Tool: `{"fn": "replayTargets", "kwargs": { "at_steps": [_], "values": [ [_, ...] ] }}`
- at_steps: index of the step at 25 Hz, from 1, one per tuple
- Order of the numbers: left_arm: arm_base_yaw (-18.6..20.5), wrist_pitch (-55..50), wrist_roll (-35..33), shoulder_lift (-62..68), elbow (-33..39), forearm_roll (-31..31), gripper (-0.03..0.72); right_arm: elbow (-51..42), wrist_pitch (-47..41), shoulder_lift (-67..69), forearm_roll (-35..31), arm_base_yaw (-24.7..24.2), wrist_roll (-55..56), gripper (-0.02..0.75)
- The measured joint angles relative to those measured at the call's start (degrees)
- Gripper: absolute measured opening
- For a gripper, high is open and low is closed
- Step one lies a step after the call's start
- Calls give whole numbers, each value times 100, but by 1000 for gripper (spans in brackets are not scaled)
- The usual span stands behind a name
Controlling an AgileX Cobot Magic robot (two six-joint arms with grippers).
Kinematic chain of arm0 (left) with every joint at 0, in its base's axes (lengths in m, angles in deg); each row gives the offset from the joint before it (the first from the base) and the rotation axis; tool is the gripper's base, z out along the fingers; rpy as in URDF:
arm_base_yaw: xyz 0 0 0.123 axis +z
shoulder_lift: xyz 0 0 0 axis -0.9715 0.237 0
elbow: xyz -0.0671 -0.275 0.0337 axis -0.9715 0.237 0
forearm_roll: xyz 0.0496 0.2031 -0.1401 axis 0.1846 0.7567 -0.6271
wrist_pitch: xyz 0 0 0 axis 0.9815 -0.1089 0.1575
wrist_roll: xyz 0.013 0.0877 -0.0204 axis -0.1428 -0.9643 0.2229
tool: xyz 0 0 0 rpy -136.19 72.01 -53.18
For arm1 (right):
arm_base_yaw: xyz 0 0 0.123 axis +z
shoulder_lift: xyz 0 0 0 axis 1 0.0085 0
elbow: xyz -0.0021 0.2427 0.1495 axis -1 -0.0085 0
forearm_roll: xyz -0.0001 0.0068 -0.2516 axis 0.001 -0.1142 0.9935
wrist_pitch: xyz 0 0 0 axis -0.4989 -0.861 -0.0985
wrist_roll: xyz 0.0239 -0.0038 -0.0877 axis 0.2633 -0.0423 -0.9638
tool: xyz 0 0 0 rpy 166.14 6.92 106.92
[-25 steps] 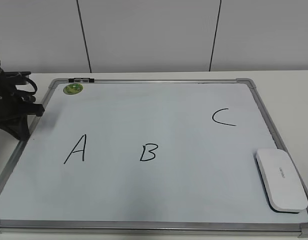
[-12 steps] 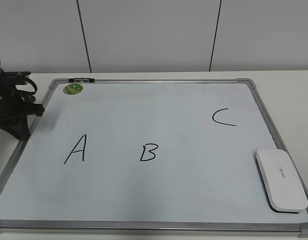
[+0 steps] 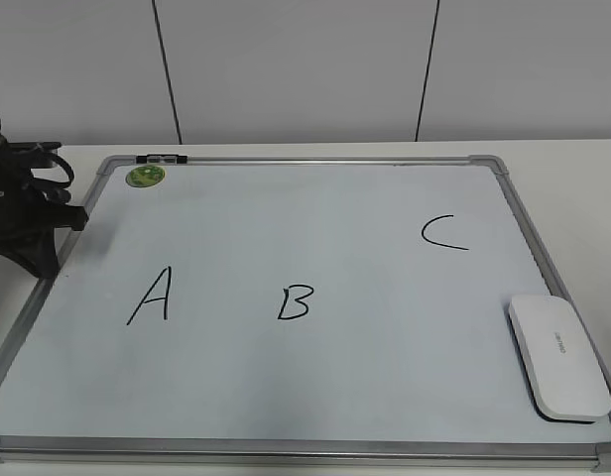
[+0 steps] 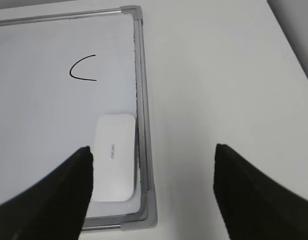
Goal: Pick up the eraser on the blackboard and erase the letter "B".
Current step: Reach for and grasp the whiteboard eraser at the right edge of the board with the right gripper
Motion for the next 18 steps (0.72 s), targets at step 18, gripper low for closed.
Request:
{"fn": "replayTargets", "kwargs": {
  "at_steps": [18],
  "values": [
    [0,0,0,0,-12,0,20,1214,-403,2130,-1740,0,-1437,554]
  ]
}}
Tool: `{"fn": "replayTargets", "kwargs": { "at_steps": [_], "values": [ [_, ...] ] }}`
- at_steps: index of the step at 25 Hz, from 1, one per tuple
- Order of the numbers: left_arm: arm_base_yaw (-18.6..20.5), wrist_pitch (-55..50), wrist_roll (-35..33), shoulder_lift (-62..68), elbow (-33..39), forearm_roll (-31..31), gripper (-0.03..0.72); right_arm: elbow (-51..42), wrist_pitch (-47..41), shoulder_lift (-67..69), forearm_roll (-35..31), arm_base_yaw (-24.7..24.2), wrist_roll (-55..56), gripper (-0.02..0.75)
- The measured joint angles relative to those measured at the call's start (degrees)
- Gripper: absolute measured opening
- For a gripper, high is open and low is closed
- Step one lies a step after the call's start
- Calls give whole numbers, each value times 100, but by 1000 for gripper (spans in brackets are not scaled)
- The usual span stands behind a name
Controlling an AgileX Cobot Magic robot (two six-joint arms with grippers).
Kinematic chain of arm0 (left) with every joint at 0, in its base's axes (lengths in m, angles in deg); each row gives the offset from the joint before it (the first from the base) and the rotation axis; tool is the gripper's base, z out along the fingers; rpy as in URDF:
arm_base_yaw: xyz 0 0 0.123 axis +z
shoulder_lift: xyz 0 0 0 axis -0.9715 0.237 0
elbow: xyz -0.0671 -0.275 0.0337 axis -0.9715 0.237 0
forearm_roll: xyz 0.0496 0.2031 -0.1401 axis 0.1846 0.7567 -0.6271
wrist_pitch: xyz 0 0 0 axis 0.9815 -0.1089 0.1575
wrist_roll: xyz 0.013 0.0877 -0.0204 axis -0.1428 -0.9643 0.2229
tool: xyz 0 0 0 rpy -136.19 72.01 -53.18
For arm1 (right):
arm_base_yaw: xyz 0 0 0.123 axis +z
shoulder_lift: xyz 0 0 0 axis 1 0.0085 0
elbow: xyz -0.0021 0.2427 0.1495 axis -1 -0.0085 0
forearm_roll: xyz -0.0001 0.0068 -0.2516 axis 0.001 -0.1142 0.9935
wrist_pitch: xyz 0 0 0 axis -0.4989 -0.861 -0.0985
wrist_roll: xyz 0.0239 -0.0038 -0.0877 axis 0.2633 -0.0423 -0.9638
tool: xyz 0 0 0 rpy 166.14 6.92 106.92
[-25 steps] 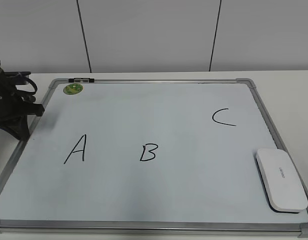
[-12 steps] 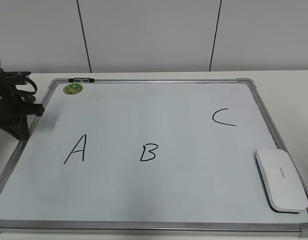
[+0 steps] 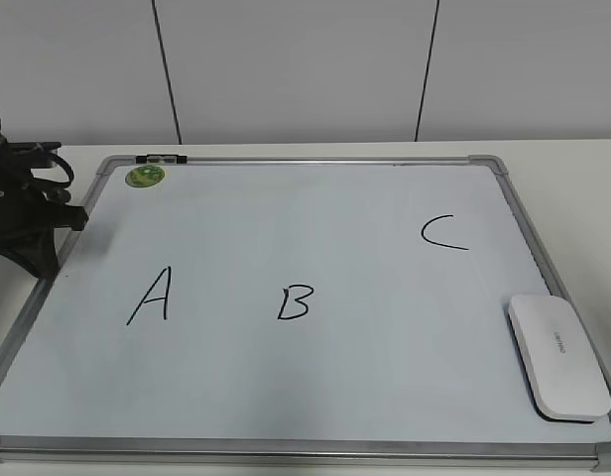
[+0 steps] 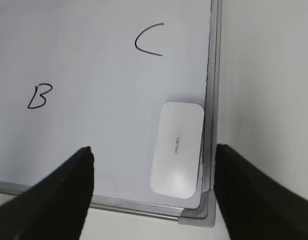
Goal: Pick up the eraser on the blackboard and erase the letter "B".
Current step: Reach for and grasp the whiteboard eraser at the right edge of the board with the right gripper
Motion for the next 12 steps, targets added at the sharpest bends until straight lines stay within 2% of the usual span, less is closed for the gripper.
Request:
{"fn": "replayTargets", "kwargs": {
  "at_steps": [5,12],
  "values": [
    [0,0,0,0,0,0,20,0,-329,740,-123,0,-91,554],
    [0,0,0,0,0,0,20,9,-339,1919,-122,58,-190,554]
  ]
}}
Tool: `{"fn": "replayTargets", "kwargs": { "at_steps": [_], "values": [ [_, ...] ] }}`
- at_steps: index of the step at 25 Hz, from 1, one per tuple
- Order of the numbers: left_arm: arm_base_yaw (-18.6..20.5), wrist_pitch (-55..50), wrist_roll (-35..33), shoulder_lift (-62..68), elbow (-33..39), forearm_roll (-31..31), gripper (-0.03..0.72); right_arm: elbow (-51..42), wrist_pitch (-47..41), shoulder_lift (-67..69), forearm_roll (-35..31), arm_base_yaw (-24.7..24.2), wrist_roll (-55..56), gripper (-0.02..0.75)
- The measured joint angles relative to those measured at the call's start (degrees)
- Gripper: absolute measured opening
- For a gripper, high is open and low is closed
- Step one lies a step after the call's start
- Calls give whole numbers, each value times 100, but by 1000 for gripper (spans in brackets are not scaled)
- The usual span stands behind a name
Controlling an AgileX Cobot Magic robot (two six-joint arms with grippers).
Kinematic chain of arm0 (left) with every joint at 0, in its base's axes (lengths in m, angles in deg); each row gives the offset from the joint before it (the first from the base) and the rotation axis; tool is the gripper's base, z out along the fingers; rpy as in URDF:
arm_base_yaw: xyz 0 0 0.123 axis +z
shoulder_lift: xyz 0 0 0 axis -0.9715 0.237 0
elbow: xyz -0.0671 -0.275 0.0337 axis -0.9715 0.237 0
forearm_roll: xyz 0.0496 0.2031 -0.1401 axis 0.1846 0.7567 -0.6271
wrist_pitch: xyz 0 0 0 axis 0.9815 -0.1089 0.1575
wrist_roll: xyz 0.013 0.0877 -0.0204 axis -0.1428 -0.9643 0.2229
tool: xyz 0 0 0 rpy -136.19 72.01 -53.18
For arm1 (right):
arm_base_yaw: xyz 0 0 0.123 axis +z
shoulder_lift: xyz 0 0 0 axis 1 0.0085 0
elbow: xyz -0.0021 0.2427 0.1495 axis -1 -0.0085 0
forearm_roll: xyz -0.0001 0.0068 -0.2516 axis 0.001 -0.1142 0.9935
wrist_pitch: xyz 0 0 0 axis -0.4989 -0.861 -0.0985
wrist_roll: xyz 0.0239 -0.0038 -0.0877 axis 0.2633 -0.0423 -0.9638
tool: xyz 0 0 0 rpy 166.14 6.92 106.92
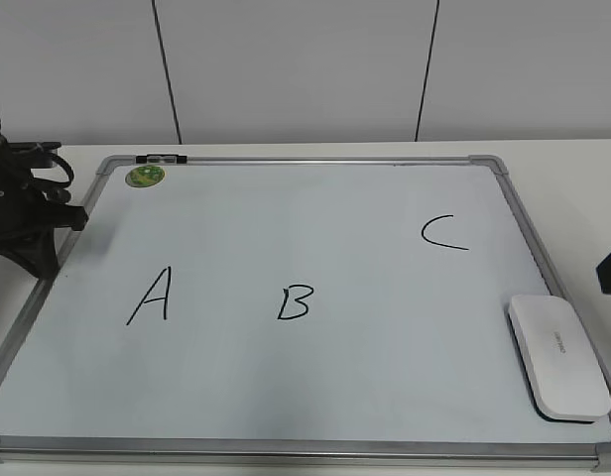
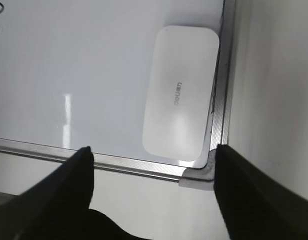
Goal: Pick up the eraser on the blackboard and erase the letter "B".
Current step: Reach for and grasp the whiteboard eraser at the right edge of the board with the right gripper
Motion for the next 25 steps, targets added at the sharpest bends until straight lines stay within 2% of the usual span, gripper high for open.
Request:
{"fn": "replayTargets", "kwargs": {
  "at_steps": [5,9,14,21,25],
  "values": [
    [0,-3,0,0,0,0,20,42,279,773,80,422,67,554],
    [0,-3,0,0,0,0,20,329,364,1283,567,763,857,554],
    [0,-3,0,0,0,0,21,809,298,1831,1098,853,1714,554],
    [0,-3,0,0,0,-23,23,999,190,2401,1219,862,1892,554],
    [0,-3,0,0,0,-32,25,1003,125,2525,1584,862,2224,577]
  ]
}}
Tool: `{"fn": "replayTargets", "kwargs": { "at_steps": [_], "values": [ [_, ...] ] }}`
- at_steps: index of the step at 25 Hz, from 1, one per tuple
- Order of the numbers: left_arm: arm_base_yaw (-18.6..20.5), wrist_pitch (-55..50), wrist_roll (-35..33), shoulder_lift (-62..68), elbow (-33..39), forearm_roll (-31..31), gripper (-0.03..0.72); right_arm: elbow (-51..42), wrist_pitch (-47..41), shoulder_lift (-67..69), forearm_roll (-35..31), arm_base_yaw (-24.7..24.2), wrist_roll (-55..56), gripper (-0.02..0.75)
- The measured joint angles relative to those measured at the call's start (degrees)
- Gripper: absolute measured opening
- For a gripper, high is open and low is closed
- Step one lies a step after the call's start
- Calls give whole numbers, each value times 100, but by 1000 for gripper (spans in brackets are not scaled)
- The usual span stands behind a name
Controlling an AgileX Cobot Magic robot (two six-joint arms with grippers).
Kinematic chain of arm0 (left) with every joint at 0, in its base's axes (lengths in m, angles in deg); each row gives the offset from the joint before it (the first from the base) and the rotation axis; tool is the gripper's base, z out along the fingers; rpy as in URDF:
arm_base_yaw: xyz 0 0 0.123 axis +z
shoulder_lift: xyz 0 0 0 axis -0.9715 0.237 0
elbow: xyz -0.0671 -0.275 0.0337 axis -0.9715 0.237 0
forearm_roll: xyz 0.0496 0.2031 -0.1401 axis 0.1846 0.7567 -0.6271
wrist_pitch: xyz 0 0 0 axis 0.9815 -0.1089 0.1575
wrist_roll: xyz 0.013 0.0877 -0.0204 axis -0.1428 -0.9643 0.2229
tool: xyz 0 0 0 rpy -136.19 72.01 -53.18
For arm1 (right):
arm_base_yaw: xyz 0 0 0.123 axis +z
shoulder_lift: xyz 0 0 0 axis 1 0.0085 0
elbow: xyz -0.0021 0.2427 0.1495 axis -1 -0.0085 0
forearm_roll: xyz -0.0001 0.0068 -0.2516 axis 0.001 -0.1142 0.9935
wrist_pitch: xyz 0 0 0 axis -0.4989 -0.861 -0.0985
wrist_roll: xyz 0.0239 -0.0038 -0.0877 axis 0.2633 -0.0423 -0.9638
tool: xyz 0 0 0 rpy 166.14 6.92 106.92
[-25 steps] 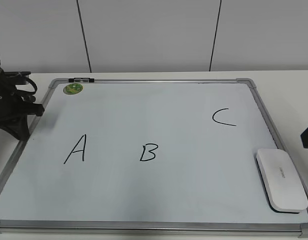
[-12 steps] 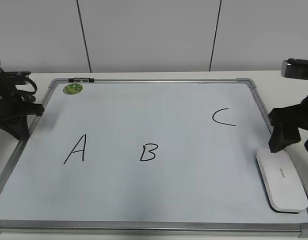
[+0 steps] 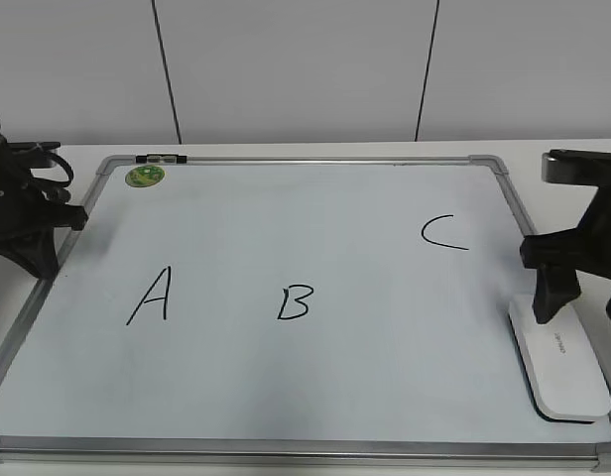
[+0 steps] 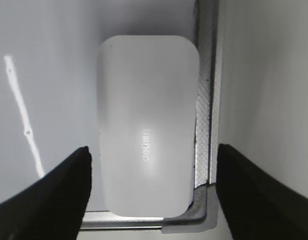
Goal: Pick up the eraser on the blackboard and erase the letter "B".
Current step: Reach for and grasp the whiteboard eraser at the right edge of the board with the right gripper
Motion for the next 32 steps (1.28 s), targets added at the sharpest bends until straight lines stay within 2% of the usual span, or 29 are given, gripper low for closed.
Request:
{"fn": "replayTargets", "kwargs": {
  "at_steps": [7,13,20,25,32],
  "values": [
    [0,0,0,0,0,-24,27,9,0,127,-6,0,123,660],
    [0,0,0,0,0,-46,29,9,22,389,-60,36,135,661],
    [0,0,0,0,0,-74,32,9,308,455,37,465,240,659],
    [0,0,0,0,0,-79,33,9,321,455,528,465,647,649],
    [0,0,-10,0,0,-101,34,9,330,572,529,465,708,634]
  ]
}}
